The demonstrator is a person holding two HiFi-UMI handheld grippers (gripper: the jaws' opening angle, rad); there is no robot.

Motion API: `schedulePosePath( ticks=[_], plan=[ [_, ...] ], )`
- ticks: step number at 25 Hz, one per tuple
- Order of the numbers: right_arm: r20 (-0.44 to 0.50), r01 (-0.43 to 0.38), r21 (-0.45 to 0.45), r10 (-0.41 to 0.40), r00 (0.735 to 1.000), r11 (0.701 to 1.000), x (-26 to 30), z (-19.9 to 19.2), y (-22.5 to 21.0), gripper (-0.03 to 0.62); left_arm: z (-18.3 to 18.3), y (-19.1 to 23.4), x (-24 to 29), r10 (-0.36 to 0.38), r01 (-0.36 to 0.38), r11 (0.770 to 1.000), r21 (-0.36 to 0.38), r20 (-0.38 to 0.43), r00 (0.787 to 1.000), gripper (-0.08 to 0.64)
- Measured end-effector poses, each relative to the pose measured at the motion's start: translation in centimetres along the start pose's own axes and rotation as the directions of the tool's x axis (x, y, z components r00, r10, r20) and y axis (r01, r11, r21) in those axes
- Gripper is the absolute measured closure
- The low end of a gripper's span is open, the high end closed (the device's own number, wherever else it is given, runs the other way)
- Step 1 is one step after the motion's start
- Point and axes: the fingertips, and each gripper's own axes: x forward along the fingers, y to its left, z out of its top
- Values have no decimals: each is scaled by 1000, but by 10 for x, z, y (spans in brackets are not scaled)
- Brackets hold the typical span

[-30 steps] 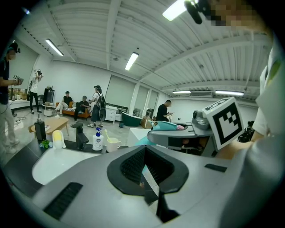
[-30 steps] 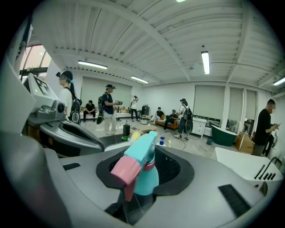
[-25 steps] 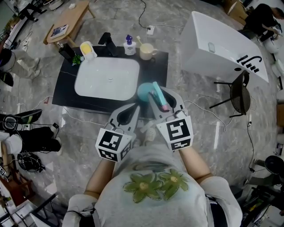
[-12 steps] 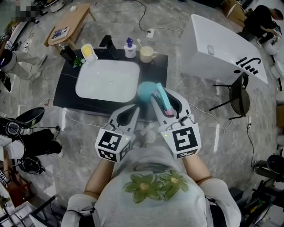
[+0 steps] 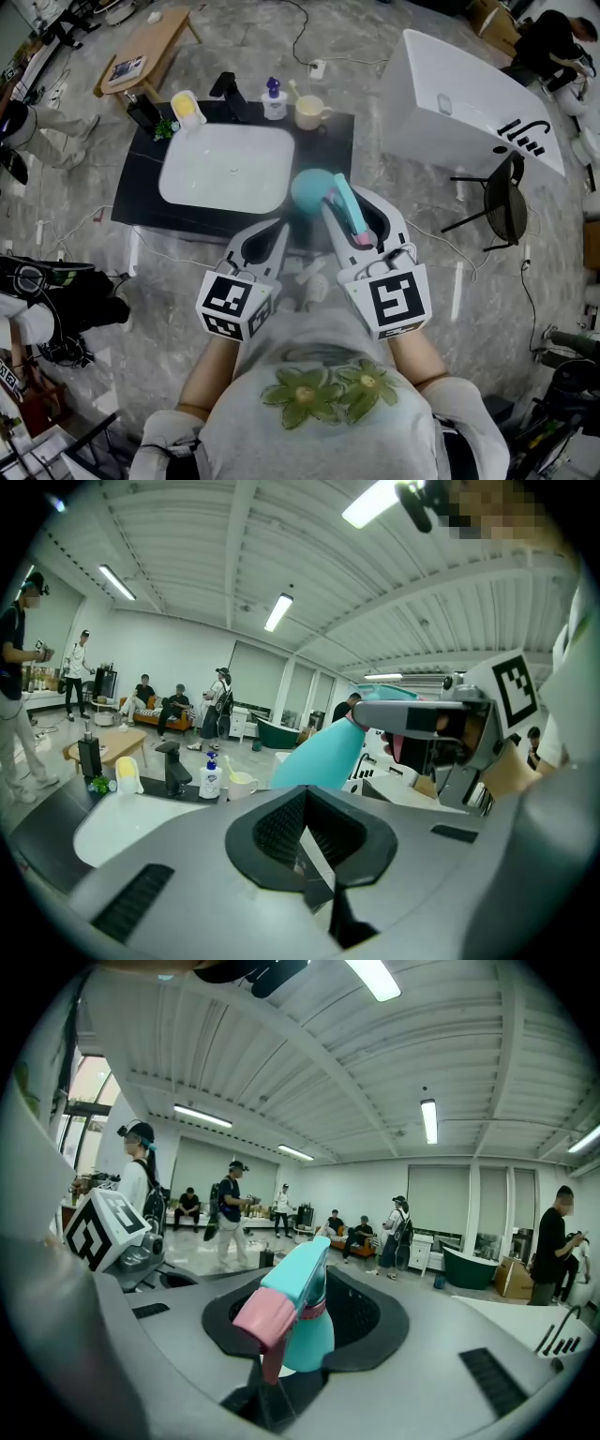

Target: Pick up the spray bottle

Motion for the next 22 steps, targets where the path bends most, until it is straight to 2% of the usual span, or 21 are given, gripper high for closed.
schedulePosePath(
  ticks=[22],
  plan=[
    [-20, 0, 4, 0, 1000, 1000, -10, -7, 7, 457, -7, -6, -10, -5, 5, 1000, 3, -10, 1000, 551]
  ],
)
